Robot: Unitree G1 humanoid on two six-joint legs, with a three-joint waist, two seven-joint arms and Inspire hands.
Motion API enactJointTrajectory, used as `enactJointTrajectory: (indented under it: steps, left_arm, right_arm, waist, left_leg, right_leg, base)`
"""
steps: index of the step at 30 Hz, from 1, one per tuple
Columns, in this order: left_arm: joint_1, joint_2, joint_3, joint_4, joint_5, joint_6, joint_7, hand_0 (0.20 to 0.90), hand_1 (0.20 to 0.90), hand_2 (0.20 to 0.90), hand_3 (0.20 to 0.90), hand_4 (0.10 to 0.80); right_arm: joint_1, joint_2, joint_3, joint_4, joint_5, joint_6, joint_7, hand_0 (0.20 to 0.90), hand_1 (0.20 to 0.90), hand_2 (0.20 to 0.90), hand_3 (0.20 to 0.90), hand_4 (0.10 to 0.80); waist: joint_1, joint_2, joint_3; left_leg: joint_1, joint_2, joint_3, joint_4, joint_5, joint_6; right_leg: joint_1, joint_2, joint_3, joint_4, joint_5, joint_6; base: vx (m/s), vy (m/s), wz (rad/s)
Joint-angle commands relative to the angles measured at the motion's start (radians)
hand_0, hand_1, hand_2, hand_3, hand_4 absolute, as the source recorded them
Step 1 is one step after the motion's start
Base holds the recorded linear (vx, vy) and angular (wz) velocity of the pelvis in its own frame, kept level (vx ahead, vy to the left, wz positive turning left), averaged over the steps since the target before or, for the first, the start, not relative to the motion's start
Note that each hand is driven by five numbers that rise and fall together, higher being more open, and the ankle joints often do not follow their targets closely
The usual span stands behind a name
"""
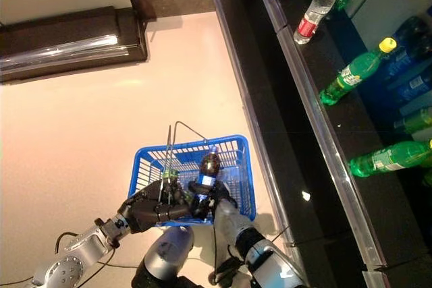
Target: Pick up the drink and place into the basket.
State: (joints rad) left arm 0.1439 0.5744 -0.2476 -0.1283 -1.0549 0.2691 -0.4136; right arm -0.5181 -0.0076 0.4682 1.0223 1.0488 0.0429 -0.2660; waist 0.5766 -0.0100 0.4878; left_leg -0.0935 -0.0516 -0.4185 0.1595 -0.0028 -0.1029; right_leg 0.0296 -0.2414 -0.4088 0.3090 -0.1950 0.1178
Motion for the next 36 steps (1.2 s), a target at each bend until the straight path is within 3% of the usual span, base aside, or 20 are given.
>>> enactJointTrajectory:
  steps: [1, 11, 16, 21, 23, 24, 25, 26, 27, 28, 36]
  left_arm:
    - [-0.084, -0.082, 0.040, -0.341, -0.152, -0.109, -0.179, 0.300, 0.300, 0.300, 0.200, 0.100]
    - [-0.110, -0.052, 0.045, -0.363, -0.179, -0.095, -0.150, 0.300, 0.300, 0.300, 0.200, 0.100]
    - [-0.122, -0.033, 0.045, -0.371, -0.197, -0.089, -0.133, 0.300, 0.300, 0.300, 0.200, 0.100]
    - [-0.143, -0.012, 0.049, -0.376, -0.224, -0.069, -0.112, 0.300, 0.300, 0.300, 0.200, 0.100]
    - [-0.151, -0.003, 0.046, -0.381, -0.236, -0.070, -0.100, 0.300, 0.300, 0.300, 0.200, 0.100]
    - [-0.153, -0.001, 0.047, -0.383, -0.241, -0.067, -0.096, 0.300, 0.300, 0.300, 0.200, 0.100]
    - [-0.155, 0.000, 0.048, -0.384, -0.244, -0.066, -0.094, 0.300, 0.300, 0.300, 0.200, 0.100]
    - [-0.159, 0.005, 0.049, -0.385, -0.251, -0.064, -0.091, 0.300, 0.300, 0.300, 0.200, 0.100]
    - [-0.161, 0.006, 0.048, -0.385, -0.252, -0.064, -0.090, 0.300, 0.300, 0.300, 0.200, 0.100]
    - [-0.163, 0.008, 0.047, -0.385, -0.254, -0.062, -0.088, 0.300, 0.300, 0.300, 0.200, 0.100]
    - [-0.173, 0.016, 0.050, -0.382, -0.262, -0.064, -0.074, 0.300, 0.300, 0.300, 0.200, 0.100]
  right_arm:
    - [-0.014, 0.125, 0.007, -0.009, 0.131, 0.017, 0.098, 0.300, 0.300, 0.300, 0.200, 0.100]
    - [-0.034, 0.133, -0.068, 0.077, 0.371, 0.154, 0.149, 0.300, 0.300, 0.300, 0.200, 0.100]
    - [-0.058, 0.122, -0.104, 0.112, 0.397, 0.193, 0.146, 0.300, 0.300, 0.300, 0.200, 0.100]
    - [-0.112, 0.090, -0.140, 0.210, 0.357, 0.312, 0.100, 0.300, 0.300, 0.300, 0.200, 0.100]
    - [-0.131, 0.080, -0.151, 0.229, 0.352, 0.313, 0.096, 0.302, 0.302, 0.302, 0.203, 0.103]
    - [-0.141, 0.075, -0.159, 0.235, 0.359, 0.314, 0.092, 0.502, 0.502, 0.502, 0.436, 0.336]
    - [-0.146, 0.073, -0.163, 0.238, 0.363, 0.315, 0.093, 0.589, 0.589, 0.589, 0.538, 0.438]
    - [-0.154, 0.071, -0.168, 0.243, 0.367, 0.310, 0.092, 0.747, 0.747, 0.747, 0.722, 0.622]
    - [-0.158, 0.072, -0.170, 0.244, 0.369, 0.309, 0.090, 0.862, 0.862, 0.862, 0.856, 0.756]
    - [-0.166, 0.073, -0.174, 0.245, 0.375, 0.300, 0.085, 0.900, 0.900, 0.900, 0.900, 0.800]
    - [-0.165, 0.079, -0.173, 0.216, 0.363, 0.215, 0.139, 0.900, 0.900, 0.900, 0.900, 0.800]
  waist:
    - [-0.002, 0.011, -0.092]
    - [-0.002, 0.006, -0.078]
    - [0.002, 0.006, -0.074]
    - [0.009, 0.004, -0.068]
    - [0.012, 0.002, -0.065]
    - [0.014, 0.001, -0.065]
    - [0.015, 0.001, -0.064]
    - [0.016, -0.001, -0.063]
    - [0.017, -0.002, -0.062]
    - [0.018, -0.003, -0.061]
    - [0.015, -0.018, -0.055]
  left_leg:
    - [-0.066, -0.016, 0.000, 0.009, 0.078, 0.086]
    - [-0.066, -0.011, -0.003, 0.011, 0.071, 0.091]
    - [-0.068, -0.013, -0.007, 0.014, 0.070, 0.096]
    - [-0.068, -0.014, -0.012, 0.013, 0.068, 0.103]
    - [-0.068, -0.013, -0.014, 0.010, 0.069, 0.104]
    - [-0.067, -0.013, -0.015, 0.010, 0.069, 0.104]
    - [-0.067, -0.013, -0.015, 0.009, 0.069, 0.104]
    - [-0.067, -0.012, -0.016, 0.009, 0.069, 0.105]
    - [-0.068, -0.012, -0.016, 0.008, 0.069, 0.105]
    - [-0.068, -0.012, -0.017, 0.008, 0.070, 0.106]
    - [-0.061, -0.002, -0.009, -0.009, 0.072, 0.112]
  right_leg:
    - [0.021, 0.064, -0.006, -0.041, 0.112, -0.084]
    - [0.008, 0.068, -0.003, -0.033, 0.120, -0.081]
    - [0.003, 0.065, -0.007, -0.022, 0.119, -0.081]
    - [-0.005, 0.063, -0.010, -0.013, 0.123, -0.079]
    - [-0.004, 0.064, -0.011, -0.014, 0.124, -0.078]
    - [-0.005, 0.063, -0.013, -0.013, 0.124, -0.077]
    - [-0.005, 0.063, -0.013, -0.013, 0.125, -0.077]
    - [-0.006, 0.063, -0.014, -0.012, 0.125, -0.076]
    - [-0.006, 0.063, -0.014, -0.012, 0.126, -0.076]
    - [-0.006, 0.064, -0.015, -0.013, 0.127, -0.076]
    - [-0.008, 0.066, -0.015, -0.022, 0.140, -0.065]
  base:
    - [0.000, 0.000, 0.00]
    - [0.012, -0.003, 0.00]
    - [0.029, -0.005, 0.01]
    - [0.026, -0.005, 0.10]
    - [0.007, -0.007, 0.05]
    - [0.007, -0.001, 0.05]
    - [0.006, -0.001, 0.05]
    - [0.003, -0.002, 0.03]
    - [0.000, 0.000, 0.00]
    - [0.000, 0.000, 0.00]
    - [-0.004, 0.000, 0.01]
